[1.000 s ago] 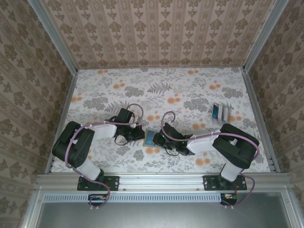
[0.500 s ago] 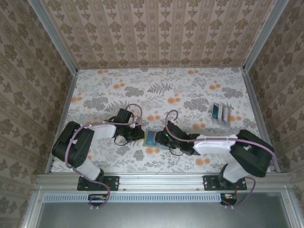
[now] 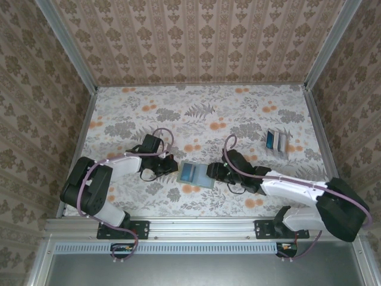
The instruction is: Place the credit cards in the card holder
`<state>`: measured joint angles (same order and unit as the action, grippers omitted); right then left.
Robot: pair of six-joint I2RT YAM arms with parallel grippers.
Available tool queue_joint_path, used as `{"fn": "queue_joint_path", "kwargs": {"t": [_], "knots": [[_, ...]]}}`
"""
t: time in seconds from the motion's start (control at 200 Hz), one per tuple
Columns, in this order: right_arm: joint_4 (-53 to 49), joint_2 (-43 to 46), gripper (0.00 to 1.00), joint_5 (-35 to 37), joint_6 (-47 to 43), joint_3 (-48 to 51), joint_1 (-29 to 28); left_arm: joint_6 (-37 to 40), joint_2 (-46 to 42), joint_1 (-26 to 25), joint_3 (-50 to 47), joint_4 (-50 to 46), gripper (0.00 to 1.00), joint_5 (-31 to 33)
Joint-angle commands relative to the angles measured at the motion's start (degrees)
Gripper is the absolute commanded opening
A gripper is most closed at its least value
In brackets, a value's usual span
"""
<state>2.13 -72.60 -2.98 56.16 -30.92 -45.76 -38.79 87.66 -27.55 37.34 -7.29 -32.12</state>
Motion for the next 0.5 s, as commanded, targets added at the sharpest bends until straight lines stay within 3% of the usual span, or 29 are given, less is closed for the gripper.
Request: {"fn": "queue_joint_path", "kwargs": {"t": [0.0, 0.215, 0.495], "knots": [[3.25, -3.21, 0.45, -4.40, 3.06, 0.35, -1.39, 1.29, 1.55, 0.23, 1.49, -1.46, 0.03, -0.36], [5.21, -8.66, 0.44, -6.99, 3.08, -0.74, -1.97, 0.92, 1.64, 0.04, 0.53, -1.09, 0.03, 0.26], [4.61, -9.65, 0.44, -4.08, 3.96, 0.18, -2.05, 0.94, 1.91, -0.29, 0.04, -0.62, 0.03, 0.74]]}}
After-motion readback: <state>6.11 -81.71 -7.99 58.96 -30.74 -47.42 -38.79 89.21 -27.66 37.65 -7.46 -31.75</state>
